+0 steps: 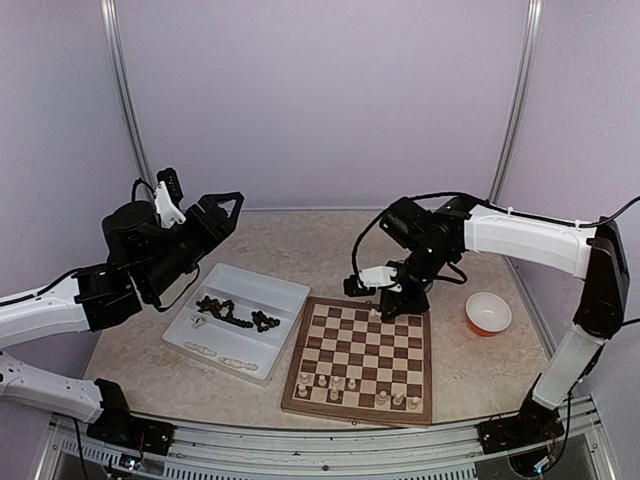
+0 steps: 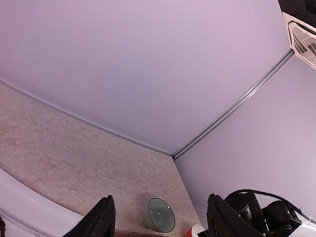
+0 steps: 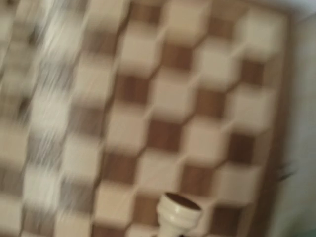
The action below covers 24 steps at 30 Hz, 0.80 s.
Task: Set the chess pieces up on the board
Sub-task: Place the pawn on the chessboard.
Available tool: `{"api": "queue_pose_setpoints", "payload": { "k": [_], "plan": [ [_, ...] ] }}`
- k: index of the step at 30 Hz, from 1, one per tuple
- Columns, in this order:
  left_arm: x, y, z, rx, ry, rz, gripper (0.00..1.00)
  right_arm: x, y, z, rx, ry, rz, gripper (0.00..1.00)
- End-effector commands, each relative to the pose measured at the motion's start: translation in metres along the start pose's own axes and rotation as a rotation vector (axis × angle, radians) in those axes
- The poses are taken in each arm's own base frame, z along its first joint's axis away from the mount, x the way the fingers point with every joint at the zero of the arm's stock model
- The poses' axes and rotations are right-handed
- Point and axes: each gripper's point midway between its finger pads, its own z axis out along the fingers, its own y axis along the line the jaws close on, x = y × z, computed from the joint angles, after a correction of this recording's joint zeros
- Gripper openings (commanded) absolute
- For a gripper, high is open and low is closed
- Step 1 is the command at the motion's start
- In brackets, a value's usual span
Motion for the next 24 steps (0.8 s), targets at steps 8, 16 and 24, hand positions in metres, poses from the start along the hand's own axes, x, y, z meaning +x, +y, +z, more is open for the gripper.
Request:
{"api": "queue_pose_setpoints", "payload": {
  "k": [8,16,24],
  "plan": [
    [0.021,0.034,-0.001,-0.091,0.047,0.053,0.64,0.093,0.040,0.010,-0.296,0.477,-0.089,0.04],
    [0.031,0.038,-0.002,-0.081,0.066,0.031,0.64,0.115,0.036,0.022,-0.313,0.584,-0.093,0.05],
    [0.039,0.044,-0.002,-0.079,0.077,0.004,0.64,0.108,0.023,0.030,-0.292,0.584,-0.075,0.13]
  ]
}}
